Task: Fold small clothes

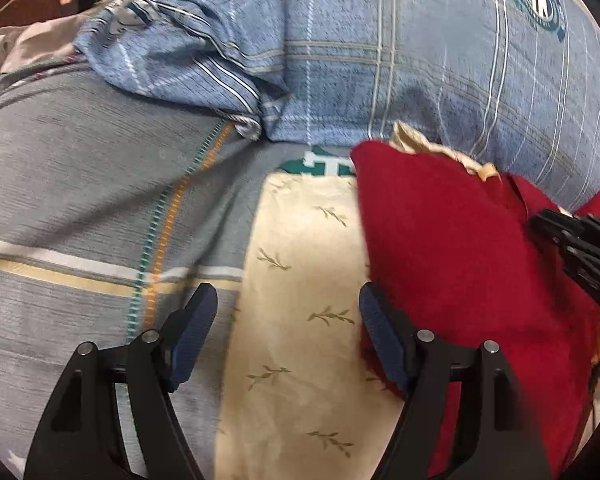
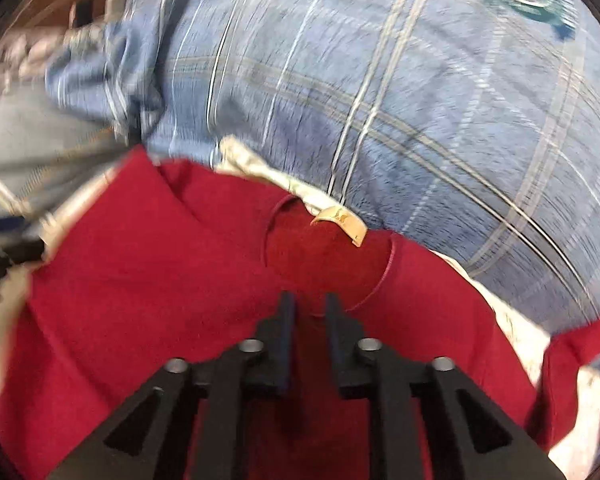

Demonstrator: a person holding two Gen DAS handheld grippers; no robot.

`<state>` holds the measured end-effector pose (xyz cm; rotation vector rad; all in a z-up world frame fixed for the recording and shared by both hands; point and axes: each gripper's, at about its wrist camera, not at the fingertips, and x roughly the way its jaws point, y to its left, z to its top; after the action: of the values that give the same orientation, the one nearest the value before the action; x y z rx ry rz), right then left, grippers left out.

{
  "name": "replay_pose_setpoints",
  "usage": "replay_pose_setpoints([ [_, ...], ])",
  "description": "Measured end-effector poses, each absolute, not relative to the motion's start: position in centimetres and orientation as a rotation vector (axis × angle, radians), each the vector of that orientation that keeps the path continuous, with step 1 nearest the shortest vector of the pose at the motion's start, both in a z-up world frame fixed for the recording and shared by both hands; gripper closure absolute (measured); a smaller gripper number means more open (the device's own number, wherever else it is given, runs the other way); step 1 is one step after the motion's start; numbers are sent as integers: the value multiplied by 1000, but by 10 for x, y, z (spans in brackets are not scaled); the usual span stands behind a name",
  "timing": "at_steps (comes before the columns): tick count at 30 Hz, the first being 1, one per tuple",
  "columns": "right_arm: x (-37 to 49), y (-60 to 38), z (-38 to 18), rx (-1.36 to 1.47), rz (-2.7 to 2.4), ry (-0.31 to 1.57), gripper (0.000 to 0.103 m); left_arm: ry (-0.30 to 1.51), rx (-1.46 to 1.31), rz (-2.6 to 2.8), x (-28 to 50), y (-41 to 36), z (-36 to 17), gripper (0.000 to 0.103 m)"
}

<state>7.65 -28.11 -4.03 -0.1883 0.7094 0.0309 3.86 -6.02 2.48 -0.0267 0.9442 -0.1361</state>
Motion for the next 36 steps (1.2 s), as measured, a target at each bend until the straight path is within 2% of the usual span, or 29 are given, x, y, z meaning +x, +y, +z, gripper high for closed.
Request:
replay_pose_setpoints([
  [1, 66, -280, -32, -123, 70, 692, 65, 937, -31, -125, 39, -57, 27, 30],
  [4, 36, -259, -20, 19, 295, 708, 64, 927, -56, -78, 42, -43, 29, 30],
  [7, 12, -221, -31, 85, 514, 749, 66, 933, -113, -59, 44, -30, 28, 30],
  [13, 22, -165, -83, 94, 501, 835, 64, 924, -124, -71, 41, -30, 34, 30],
  [17, -3, -143, -81, -31, 479, 767, 62, 921, -141, -109, 40, -33, 36, 30],
  [20, -3, -173, -71, 106, 500, 800, 65, 909, -140, -146, 36, -38, 37, 30],
  [24, -13, -249, -48, 193, 313, 712, 61, 882, -153, -196, 31, -50, 38, 30],
  [26, -19, -293, -36, 207, 196, 659, 53, 873, -166, -220, 31, -57, 35, 30],
  [28, -19, -333, -28, 196, 44, 618, 38, 882, -159, -248, 32, -66, 31, 30],
  [30, -22, -374, -24, 183, -106, 613, 36, 887, -136, -258, 34, -76, 27, 30],
  [33, -6, -428, -39, 202, -222, 686, 37, 900, -98, -258, 38, -87, 18, 30],
  [35, 6, -440, -54, 186, -230, 750, 45, 918, -77, -261, 40, -94, 11, 30],
  [36, 12, -443, -63, 183, -208, 785, 64, 925, -63, -261, 41, -97, 6, 30],
])
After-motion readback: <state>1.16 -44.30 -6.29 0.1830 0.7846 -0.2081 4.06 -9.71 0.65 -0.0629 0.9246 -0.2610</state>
